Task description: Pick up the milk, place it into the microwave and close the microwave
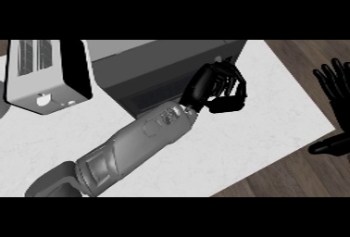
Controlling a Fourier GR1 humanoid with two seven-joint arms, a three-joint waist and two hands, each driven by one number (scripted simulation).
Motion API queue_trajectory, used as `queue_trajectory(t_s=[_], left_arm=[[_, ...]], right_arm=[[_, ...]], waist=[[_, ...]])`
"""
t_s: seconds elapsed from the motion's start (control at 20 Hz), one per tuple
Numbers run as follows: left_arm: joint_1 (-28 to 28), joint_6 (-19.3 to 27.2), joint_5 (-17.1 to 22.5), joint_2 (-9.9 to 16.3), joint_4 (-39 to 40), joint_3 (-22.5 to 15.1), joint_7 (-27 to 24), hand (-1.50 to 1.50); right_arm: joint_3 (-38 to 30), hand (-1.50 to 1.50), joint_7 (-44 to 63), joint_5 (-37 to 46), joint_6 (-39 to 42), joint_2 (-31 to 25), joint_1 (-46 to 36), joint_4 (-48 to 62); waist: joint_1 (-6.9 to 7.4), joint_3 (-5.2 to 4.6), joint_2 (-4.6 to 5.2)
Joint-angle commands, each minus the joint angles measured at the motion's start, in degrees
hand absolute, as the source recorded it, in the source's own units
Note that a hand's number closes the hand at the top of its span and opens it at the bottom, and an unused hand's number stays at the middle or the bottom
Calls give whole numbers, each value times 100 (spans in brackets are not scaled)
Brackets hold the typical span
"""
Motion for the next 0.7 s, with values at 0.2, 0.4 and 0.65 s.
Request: queue_trajectory(t_s=[0.2, 0.4, 0.65], left_arm=[[-352, 30, 245, -123, 284, 56, -15, 150], [-387, 32, 310, -122, 326, 28, -47, 150], [-493, 58, 404, -122, 409, 19, -34, 150]], right_arm=[[305, -150, 115, -95, 658, -166, -225, -284], [579, 150, 136, 37, 1071, -419, -449, -749], [948, 150, 270, -19, 1320, -389, -505, -1266]], waist=[[-160, 9, 90], [-140, 11, 38], [-220, 31, 25]])
